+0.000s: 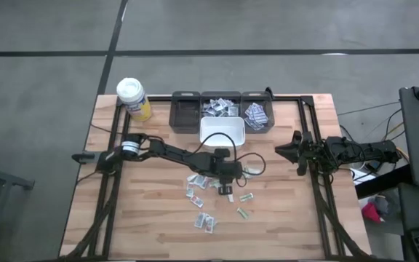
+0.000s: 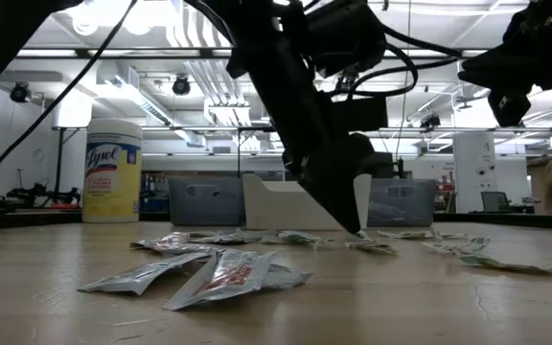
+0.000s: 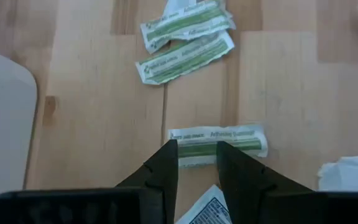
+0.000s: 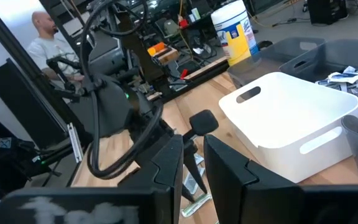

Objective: Pick & Place First Aid Supplies
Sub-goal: Put the green bandage pack into the left black bin

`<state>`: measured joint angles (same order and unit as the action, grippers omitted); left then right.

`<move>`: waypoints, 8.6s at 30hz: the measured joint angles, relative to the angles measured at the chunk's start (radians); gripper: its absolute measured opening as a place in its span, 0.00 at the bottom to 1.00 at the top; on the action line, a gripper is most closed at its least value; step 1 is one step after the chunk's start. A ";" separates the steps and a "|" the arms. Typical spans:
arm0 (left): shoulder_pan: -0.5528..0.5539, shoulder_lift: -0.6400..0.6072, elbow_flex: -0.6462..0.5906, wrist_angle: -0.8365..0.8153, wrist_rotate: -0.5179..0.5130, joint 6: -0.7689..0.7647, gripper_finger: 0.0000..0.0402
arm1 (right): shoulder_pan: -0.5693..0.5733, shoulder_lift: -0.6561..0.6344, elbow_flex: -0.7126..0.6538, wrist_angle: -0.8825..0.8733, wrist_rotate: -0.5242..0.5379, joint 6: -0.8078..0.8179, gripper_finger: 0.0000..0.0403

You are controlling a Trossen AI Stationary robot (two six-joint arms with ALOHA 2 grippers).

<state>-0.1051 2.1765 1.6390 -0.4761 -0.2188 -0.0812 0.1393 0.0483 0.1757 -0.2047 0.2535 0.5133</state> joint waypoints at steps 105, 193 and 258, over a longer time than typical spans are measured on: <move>0.007 -0.006 0.492 -0.629 -0.122 -0.039 0.00 | 0.000 0.000 0.000 0.000 0.000 0.000 0.16; 0.017 -0.163 0.117 -0.095 0.125 0.123 0.21 | 0.000 0.000 0.000 0.000 0.001 0.000 0.16; -0.130 -0.004 -0.028 -0.200 0.084 0.253 0.07 | 0.000 0.000 0.000 0.000 0.001 0.000 0.16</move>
<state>-0.2352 2.1723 1.6109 -0.6765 -0.1348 0.1715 0.1390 0.0483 0.1757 -0.2047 0.2546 0.5133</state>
